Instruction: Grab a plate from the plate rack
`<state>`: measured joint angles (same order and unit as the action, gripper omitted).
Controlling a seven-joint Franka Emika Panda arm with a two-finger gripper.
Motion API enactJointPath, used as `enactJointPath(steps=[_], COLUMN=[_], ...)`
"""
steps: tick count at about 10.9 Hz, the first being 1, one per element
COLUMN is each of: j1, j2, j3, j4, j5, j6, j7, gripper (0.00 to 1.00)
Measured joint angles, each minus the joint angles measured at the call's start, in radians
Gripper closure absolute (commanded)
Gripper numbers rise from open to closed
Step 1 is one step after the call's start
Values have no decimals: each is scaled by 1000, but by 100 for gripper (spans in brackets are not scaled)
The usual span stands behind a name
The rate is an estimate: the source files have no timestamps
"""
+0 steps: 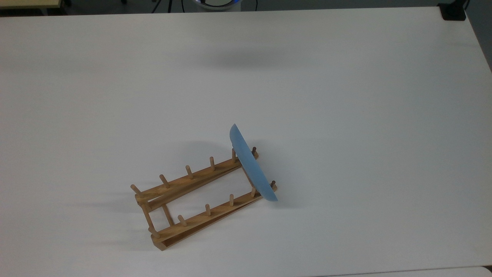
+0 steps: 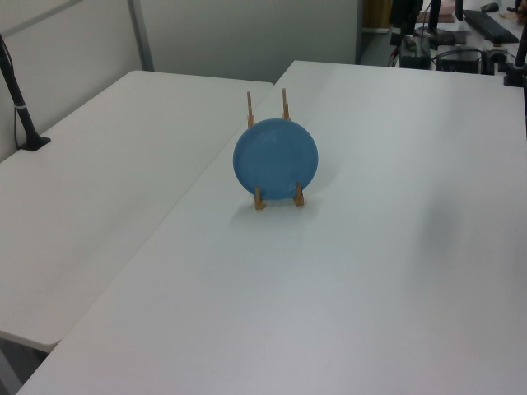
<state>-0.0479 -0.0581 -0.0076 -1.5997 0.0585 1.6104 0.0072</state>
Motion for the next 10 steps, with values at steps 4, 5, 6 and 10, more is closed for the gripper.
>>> enactJointPath(steps=[4,5,6,10], j1=[-3,-5,-5,22], j2=[17,19,23,97], j3=[1,-1,-1,9], j4=[-2,-2,-2,-12], j5=[0,0,0,-15], j6=[1,2,14,380], j7=[-196,-237,-249,-29], gripper=[0,0,0,0])
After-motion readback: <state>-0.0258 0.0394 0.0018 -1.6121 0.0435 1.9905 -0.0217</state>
